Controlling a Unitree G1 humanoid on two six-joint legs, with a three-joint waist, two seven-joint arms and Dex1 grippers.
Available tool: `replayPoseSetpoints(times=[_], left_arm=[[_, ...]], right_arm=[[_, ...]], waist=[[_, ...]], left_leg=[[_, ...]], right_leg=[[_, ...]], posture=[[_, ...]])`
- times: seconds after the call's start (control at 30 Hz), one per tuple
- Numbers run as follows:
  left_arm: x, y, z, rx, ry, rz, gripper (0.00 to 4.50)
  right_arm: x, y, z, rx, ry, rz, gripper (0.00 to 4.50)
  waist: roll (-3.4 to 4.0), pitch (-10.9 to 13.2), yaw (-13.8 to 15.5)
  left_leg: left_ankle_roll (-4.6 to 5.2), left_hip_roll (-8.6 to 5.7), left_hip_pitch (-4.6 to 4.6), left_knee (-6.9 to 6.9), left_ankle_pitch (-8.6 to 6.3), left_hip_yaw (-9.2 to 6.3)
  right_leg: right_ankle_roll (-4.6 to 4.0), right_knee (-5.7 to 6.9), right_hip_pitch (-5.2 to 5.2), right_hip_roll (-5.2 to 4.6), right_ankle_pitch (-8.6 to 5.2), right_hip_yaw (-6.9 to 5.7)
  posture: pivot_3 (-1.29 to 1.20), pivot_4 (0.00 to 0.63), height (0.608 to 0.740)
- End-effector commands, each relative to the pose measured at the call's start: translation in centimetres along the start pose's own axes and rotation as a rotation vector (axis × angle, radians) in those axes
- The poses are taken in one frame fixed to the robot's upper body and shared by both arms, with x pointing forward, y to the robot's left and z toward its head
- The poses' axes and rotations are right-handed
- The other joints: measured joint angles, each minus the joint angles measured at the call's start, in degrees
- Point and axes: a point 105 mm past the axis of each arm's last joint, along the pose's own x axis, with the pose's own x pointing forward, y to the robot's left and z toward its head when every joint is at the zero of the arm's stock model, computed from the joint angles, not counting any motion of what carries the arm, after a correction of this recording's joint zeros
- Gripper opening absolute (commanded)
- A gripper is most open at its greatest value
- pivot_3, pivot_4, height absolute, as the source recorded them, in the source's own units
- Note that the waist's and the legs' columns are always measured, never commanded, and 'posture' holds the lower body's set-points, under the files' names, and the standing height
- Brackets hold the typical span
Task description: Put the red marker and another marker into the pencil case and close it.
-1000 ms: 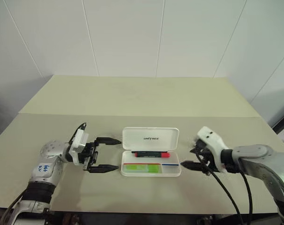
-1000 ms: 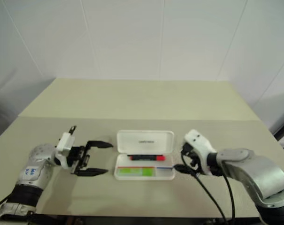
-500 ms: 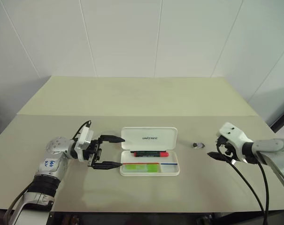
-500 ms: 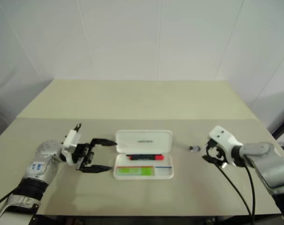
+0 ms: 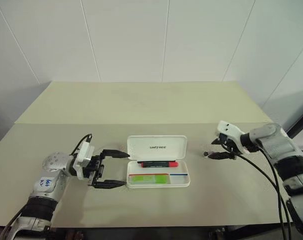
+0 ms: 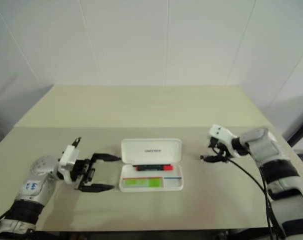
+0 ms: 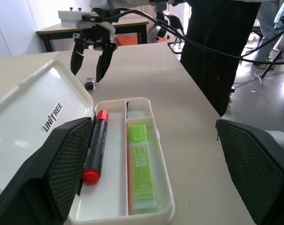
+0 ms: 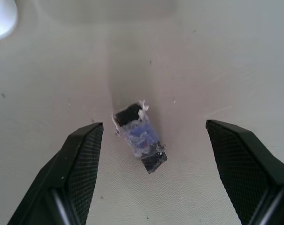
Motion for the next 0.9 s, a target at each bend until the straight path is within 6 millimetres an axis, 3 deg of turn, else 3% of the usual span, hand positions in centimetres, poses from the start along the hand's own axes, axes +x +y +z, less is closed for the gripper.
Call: replayPoseSetpoints(times=[0.03, 0.33, 0.47, 0.6, 0.73, 0.9], left_arm=[[-0.6, -0.9, 1.1, 0.037, -0.003, -0.040, 4.50], [-1.1, -1.7, 1.3, 0.031, 0.011, -0.008, 4.50], [-1.1, -1.7, 1.4, 0.032, 0.012, -0.004, 4.50], [-1.0, -1.5, 1.4, 0.035, 0.011, -0.004, 4.50], [-0.8, -1.3, 1.4, 0.037, 0.006, -0.006, 4.50], [-0.6, -1.0, 1.4, 0.038, 0.000, -0.013, 4.50]], right_arm=[[0.2, -0.4, -0.6, -0.058, 0.055, 0.015, 4.46], [0.7, -0.4, -1.5, -0.082, 0.115, 0.066, 4.46], [0.8, -0.5, -2.2, -0.063, 0.149, 0.062, 3.61], [0.6, -0.6, -2.3, -0.051, 0.145, 0.058, 2.28], [0.0, -0.9, -2.1, -0.051, 0.126, 0.037, 1.10], [-0.7, -1.4, 0.0, -0.110, 0.044, -0.019, 1.10]], waist=[[0.02, 0.0, 0.0], [0.02, 0.0, 0.1], [0.00, 0.0, 0.0], [-0.01, 0.0, 0.1], [0.00, 0.0, 0.1], [0.00, 0.0, 0.0]], left_leg=[[0.00, -0.01, -0.02, -0.02, 0.00, 0.00], [-0.11, -0.02, 0.04, 0.05, 0.06, -0.02], [-0.12, -0.02, 0.13, 0.07, 0.07, -0.02], [-0.10, -0.04, 0.95, 0.05, 0.06, -0.02], [-0.05, -0.03, 0.95, 0.06, 0.11, -0.03], [-0.07, -0.03, 0.88, -0.05, 0.11, -0.04]], right_leg=[[0.00, 0.00, -0.01, -0.02, 0.00, 0.00], [-0.02, 0.07, 0.05, -0.02, 0.05, 0.00], [-0.03, 0.09, 0.12, 0.00, 0.07, 0.00], [-0.02, -0.13, 1.03, -0.02, 0.08, 0.00], [-0.03, -0.18, 1.07, -0.01, 0.15, 0.00], [-0.03, -0.11, 0.90, -0.01, 0.14, 0.00]], posture=[[0.00, 0.150, 0.740], [0.00, 0.150, 0.740], [0.00, 0.150, 0.740], [0.00, 0.150, 0.740], [0.00, 0.150, 0.740], [0.00, 0.150, 0.740]])
